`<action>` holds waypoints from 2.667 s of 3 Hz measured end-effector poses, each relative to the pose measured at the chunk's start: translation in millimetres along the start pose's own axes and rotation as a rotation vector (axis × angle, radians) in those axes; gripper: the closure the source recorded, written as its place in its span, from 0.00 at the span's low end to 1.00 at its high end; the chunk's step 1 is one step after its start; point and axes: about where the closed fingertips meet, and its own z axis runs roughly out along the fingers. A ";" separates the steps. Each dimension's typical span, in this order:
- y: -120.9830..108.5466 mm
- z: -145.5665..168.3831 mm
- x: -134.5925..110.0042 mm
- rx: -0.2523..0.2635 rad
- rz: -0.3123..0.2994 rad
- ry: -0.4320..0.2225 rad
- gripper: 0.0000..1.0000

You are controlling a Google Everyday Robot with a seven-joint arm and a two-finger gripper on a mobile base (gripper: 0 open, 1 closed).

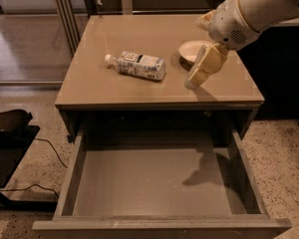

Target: Place blue plastic bottle into top drawer

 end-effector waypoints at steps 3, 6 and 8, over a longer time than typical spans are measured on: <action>-46.5 91.8 -37.2 -0.026 -0.088 -0.173 0.00; -63.4 176.6 -34.7 -0.180 0.043 -0.162 0.00; -62.3 195.5 -31.4 -0.219 0.090 -0.162 0.19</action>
Offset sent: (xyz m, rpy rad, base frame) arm 0.0861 0.0734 -0.0323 0.1537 -0.1177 0.1447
